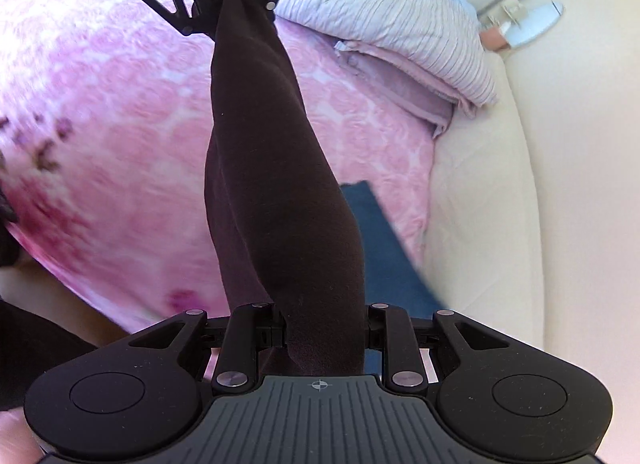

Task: Fold clothes
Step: 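Lift the folded sweater with both grippers and carry it toward the jeans stack, then lower the sweater onto the jeans stack and open both grippers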

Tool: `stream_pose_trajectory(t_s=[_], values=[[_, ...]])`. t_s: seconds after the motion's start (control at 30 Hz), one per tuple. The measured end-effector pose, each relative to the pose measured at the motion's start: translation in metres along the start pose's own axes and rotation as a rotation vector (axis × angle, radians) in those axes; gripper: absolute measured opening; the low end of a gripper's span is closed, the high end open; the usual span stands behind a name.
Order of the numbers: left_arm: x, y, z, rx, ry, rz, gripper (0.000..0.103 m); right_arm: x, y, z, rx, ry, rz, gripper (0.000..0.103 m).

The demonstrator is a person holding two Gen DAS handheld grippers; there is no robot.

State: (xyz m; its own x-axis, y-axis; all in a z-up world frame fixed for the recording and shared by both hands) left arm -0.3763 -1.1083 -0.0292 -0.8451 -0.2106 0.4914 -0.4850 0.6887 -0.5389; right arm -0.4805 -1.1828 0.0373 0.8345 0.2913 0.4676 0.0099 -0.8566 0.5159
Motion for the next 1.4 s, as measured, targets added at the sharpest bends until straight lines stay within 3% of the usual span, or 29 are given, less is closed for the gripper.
stream_pose_trajectory(t_s=[0.1, 0.23, 0.3, 0.37, 0.47, 0.53, 0.6, 0.63, 0.7, 0.93, 0.97, 1.07, 1.4], values=[[0.040, -0.039, 0.048, 0.061, -0.050, -0.069, 0.011, -0.034, 0.071, 0.029, -0.002, 0.044, -0.088, 0.024], [0.079, -0.087, 0.096, 0.221, -0.075, -0.087, 0.011, -0.062, 0.159, 0.055, -0.074, 0.133, -0.169, 0.024], [0.087, -0.096, 0.121, 0.289, -0.082, -0.079, 0.011, -0.078, 0.178, 0.070, -0.139, 0.185, -0.198, 0.025], [0.082, -0.082, 0.155, 0.298, -0.095, -0.065, 0.011, -0.099, 0.190, 0.089, -0.203, 0.230, -0.219, 0.025], [0.055, -0.027, 0.219, 0.215, -0.154, -0.048, 0.011, -0.145, 0.161, 0.140, -0.175, 0.196, -0.170, 0.025], [0.030, 0.022, 0.259, 0.127, -0.212, -0.020, 0.012, -0.180, 0.125, 0.175, -0.098, 0.149, -0.158, 0.025], [0.013, 0.058, 0.282, 0.109, -0.244, 0.043, 0.014, -0.213, 0.083, 0.203, -0.008, 0.102, -0.209, 0.025], [0.011, 0.065, 0.284, 0.136, -0.238, 0.060, 0.012, -0.221, 0.073, 0.205, -0.024, 0.111, -0.259, 0.027], [0.009, 0.066, 0.283, 0.179, -0.223, 0.044, 0.015, -0.236, 0.053, 0.210, -0.056, 0.130, -0.356, 0.031], [0.005, 0.055, 0.278, 0.158, -0.204, 0.062, 0.013, -0.242, 0.068, 0.185, -0.025, 0.092, -0.267, 0.033], [0.004, 0.055, 0.277, 0.162, -0.201, 0.061, 0.013, -0.242, 0.070, 0.184, -0.017, 0.087, -0.220, 0.032], [0.005, 0.057, 0.270, 0.180, -0.196, 0.064, 0.011, -0.243, 0.069, 0.177, -0.014, 0.070, -0.148, 0.017], [0.006, 0.067, 0.268, 0.214, -0.203, 0.019, 0.011, -0.253, 0.054, 0.160, -0.020, 0.087, -0.113, 0.014]])
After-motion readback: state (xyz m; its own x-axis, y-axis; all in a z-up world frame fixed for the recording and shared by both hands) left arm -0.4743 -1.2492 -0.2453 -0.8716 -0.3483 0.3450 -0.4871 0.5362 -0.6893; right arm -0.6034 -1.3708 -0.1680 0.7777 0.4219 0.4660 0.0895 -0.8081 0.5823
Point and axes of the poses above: each gripper's, at about its wrist camera, not at the fingertips, and z roughly the way its jaws point, y to its right, x to its top, the point moved 4 cm from there along z, roughly the way its jaws point, and after that the axes turned 12 degrees about y, right-handed, at the moved point
